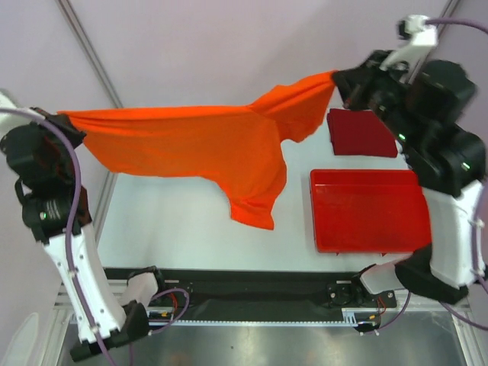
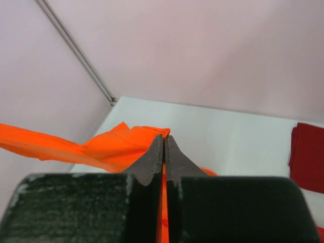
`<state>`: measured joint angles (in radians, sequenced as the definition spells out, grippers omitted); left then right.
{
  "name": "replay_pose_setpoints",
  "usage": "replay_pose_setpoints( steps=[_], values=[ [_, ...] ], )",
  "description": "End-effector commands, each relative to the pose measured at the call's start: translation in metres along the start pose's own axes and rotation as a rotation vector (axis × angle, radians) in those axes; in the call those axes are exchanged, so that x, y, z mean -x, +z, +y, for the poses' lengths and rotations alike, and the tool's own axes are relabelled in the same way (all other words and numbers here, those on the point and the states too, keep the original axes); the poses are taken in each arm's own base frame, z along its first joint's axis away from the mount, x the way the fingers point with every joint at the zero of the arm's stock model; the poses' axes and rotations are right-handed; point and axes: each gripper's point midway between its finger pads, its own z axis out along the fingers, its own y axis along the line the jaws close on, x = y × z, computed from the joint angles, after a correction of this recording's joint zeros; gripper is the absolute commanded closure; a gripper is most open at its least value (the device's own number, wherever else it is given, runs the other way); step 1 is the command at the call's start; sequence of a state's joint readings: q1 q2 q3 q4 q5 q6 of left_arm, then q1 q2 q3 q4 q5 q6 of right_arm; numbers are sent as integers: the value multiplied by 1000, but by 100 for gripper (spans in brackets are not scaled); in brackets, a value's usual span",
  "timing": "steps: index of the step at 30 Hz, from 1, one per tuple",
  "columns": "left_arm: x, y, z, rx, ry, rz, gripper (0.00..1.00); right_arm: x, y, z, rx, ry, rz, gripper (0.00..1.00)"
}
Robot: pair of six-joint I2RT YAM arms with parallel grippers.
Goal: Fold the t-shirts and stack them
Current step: Flatten the tshirt out
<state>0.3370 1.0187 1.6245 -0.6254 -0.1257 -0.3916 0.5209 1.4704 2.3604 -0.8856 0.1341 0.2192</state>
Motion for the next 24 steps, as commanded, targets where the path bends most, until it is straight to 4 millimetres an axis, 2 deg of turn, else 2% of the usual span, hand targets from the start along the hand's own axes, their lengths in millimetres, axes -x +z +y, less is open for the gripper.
replay_pose_setpoints(
  steps=[1, 3, 4, 7, 10, 13, 16, 19, 20, 21, 22, 23, 24],
  values=[
    [45, -39, 1, 10, -7, -143, 100, 33, -54, -8, -32, -2, -113, 100],
    [58, -57, -1, 3, -12, -182, 100, 38, -71, -9, -30, 5, -128, 100],
    [67, -69, 3, 30, -16, -218, 100, 45, -87, -9, -21, 10, -150, 100],
    [85, -93, 8, 58, -16, -282, 100, 55, -115, -12, -16, 4, -189, 100],
    [93, -104, 13, 84, -5, -307, 100, 62, -130, -14, -11, -7, -223, 100],
    [97, -105, 15, 102, 12, -313, 100, 67, -131, -11, 2, -9, -234, 100],
    [99, -96, 18, 138, 32, -308, 100, 65, -116, -8, 6, -21, -216, 100],
    [86, -69, 21, 178, 67, -263, 99, 48, -80, -9, -16, -56, -157, 100],
    [74, -56, 23, 192, 84, -233, 100, 44, -65, -7, -17, -67, -149, 100],
    [59, -37, 25, 212, 103, -185, 99, 30, -43, -9, -30, -77, -112, 100],
    [50, -27, 26, 222, 112, -159, 100, 13, -23, -10, -38, -90, -71, 100],
    [31, -12, 32, 246, 128, -119, 100, 16, -9, -6, -24, -84, -99, 100],
    [18, 2, 37, 270, 146, -93, 100, 5, 12, -3, -20, -83, -79, 100]
  ],
)
